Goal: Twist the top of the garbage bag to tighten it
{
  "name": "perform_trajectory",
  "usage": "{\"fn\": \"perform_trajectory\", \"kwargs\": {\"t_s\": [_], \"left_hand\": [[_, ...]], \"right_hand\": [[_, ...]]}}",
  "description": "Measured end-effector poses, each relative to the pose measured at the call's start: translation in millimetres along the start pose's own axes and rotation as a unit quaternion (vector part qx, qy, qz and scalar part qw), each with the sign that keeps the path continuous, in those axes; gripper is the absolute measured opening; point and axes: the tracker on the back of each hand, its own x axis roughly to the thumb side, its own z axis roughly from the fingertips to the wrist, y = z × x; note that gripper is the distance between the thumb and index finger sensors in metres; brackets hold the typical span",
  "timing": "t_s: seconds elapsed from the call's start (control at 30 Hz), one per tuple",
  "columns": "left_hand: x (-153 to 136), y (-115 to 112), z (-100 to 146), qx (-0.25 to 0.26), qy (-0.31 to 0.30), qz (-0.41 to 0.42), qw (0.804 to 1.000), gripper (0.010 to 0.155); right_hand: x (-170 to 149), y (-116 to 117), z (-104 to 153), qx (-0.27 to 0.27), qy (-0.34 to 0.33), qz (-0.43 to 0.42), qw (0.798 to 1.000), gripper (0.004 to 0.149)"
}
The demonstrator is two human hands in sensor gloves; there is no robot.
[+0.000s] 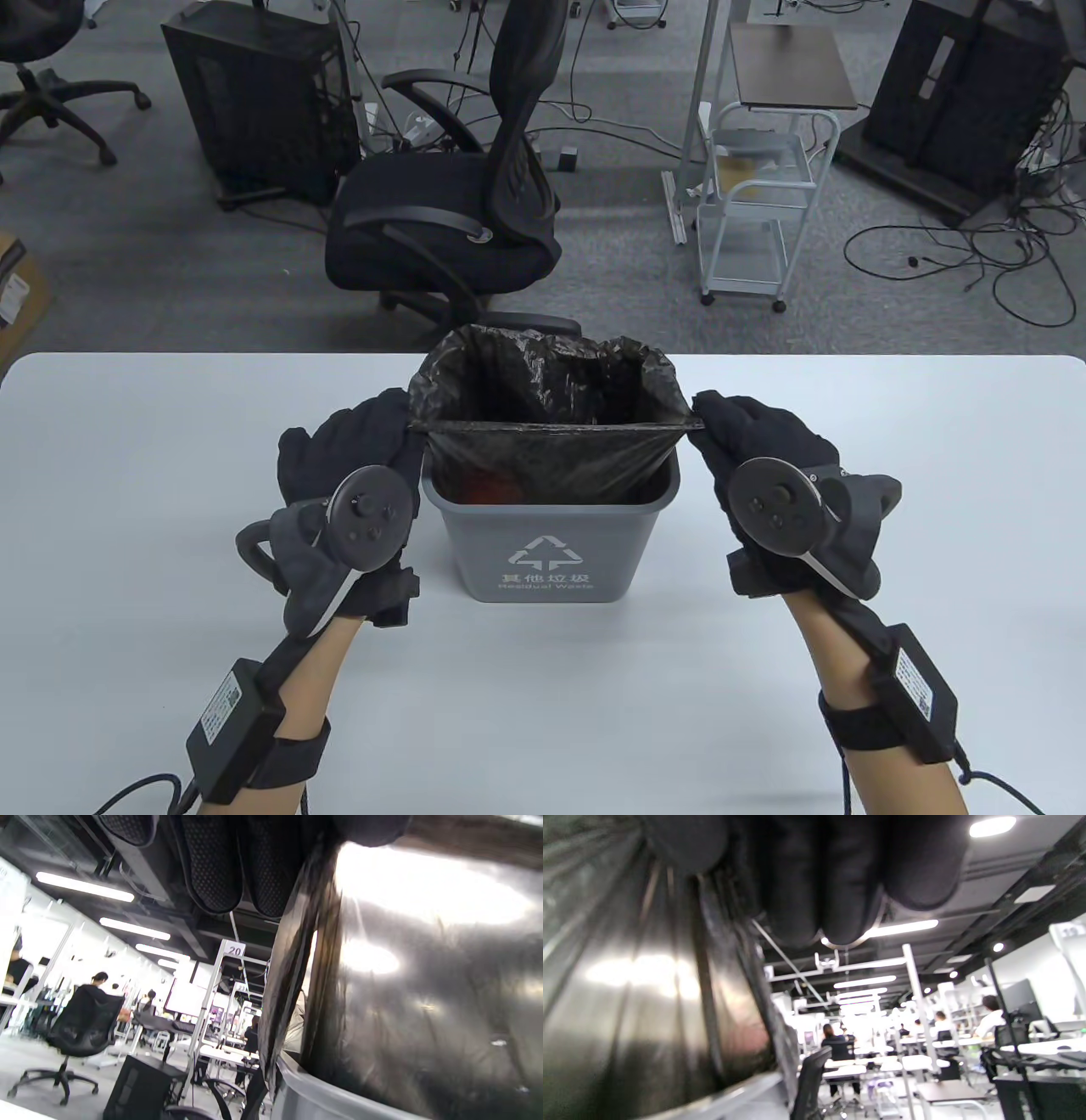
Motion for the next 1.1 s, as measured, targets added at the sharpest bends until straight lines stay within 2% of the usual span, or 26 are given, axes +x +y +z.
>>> {"fn": "perform_trajectory", "kwargs": {"t_s": [0.17,0.37,0.47,0.6,0.67,0.7,0.8,0.87,0.97,1.1], "left_hand": [[-9,10,11,-0.036,0.009,0.072,0.997,0.063],[-20,23,25,-0.042,0.047,0.165,0.984,0.066],[-36,25,18,-0.066,0.058,0.232,0.969,0.071],[-63,12,0,-0.110,0.105,0.332,0.931,0.073],[-76,-6,-16,-0.157,0.140,0.371,0.904,0.072],[-80,-14,-21,-0.174,0.147,0.379,0.897,0.072],[-87,-43,-41,-0.242,0.169,0.371,0.880,0.071],[-89,-62,-50,-0.277,0.181,0.363,0.871,0.072],[-88,-89,-62,-0.348,0.197,0.380,0.834,0.076],[-83,-113,-74,-0.416,0.198,0.362,0.811,0.083]], "right_hand": [[-14,1,0,0.028,-0.011,-0.049,0.998,0.055],[-34,0,2,0.044,-0.012,-0.091,0.995,0.061],[-47,8,2,0.058,0.002,-0.109,0.992,0.062],[-63,33,-6,0.102,0.031,-0.161,0.981,0.062],[-72,51,-12,0.135,0.052,-0.210,0.967,0.070],[-75,58,-14,0.146,0.058,-0.235,0.959,0.073],[-83,85,-22,0.195,0.085,-0.329,0.920,0.077],[-86,99,-26,0.215,0.098,-0.359,0.903,0.078],[-91,115,-33,0.250,0.127,-0.407,0.870,0.080],[-96,130,-41,0.304,0.159,-0.442,0.829,0.084]]}}
